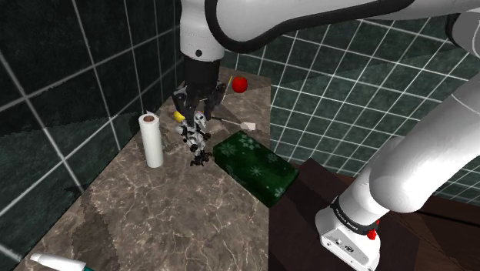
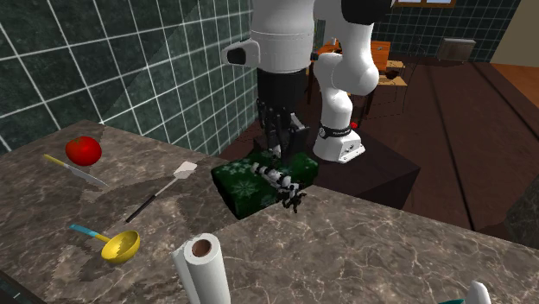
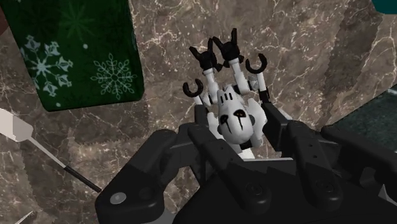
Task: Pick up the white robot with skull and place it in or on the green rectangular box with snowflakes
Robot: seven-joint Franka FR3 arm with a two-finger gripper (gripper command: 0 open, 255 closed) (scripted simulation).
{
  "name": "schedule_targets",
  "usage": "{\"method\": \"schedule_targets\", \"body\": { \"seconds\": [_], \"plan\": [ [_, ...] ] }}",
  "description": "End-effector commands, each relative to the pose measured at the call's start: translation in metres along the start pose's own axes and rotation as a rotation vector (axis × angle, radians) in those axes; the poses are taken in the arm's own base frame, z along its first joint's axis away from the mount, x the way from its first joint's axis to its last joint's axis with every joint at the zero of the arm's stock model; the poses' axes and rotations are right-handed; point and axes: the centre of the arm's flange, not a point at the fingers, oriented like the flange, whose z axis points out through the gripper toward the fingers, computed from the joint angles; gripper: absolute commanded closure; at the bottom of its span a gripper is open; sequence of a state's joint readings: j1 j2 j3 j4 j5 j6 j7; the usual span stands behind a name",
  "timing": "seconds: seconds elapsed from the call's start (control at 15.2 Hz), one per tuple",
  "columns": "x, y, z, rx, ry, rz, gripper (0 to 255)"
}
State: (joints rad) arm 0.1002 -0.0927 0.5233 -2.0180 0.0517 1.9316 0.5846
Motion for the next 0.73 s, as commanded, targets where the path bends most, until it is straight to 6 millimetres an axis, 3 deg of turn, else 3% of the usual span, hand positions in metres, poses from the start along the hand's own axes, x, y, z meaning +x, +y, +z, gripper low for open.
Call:
{"method": "schedule_targets", "body": {
  "seconds": [0.0, 0.66],
  "plan": [
    [-0.011, 0.024, -0.006, 0.001, 0.0, -0.001, 255],
    [-0.072, 0.139, -0.031, 0.001, 0.0, -0.001, 255]
  ]
}}
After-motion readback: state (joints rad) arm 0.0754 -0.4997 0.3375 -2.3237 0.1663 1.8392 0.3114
